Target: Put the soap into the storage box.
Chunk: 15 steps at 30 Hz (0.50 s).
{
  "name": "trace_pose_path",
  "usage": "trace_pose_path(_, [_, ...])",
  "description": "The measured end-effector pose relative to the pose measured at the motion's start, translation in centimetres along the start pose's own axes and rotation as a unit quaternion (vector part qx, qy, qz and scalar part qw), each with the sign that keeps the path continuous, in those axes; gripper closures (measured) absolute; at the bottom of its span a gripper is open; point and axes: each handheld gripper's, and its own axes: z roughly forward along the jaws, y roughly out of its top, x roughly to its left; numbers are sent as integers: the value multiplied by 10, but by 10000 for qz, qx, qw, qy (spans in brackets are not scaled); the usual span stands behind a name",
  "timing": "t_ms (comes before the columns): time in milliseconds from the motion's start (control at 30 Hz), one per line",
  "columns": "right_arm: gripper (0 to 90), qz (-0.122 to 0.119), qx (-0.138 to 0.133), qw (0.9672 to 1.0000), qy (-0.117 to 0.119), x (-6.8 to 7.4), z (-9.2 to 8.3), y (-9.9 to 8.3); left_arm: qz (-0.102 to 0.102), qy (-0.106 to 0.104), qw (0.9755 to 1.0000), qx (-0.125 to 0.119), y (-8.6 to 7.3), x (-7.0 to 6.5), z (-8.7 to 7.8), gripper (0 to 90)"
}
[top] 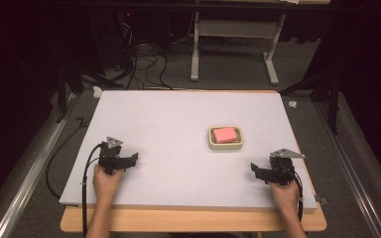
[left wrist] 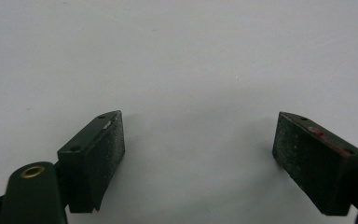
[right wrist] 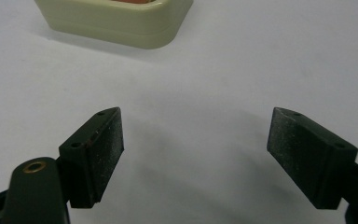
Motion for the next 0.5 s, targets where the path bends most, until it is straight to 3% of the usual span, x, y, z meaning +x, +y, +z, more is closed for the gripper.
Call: trace_pose_path(500, [184,-179,221,9993,-231,4,11,-1,-1,0,10000,-1,0,0,0,173])
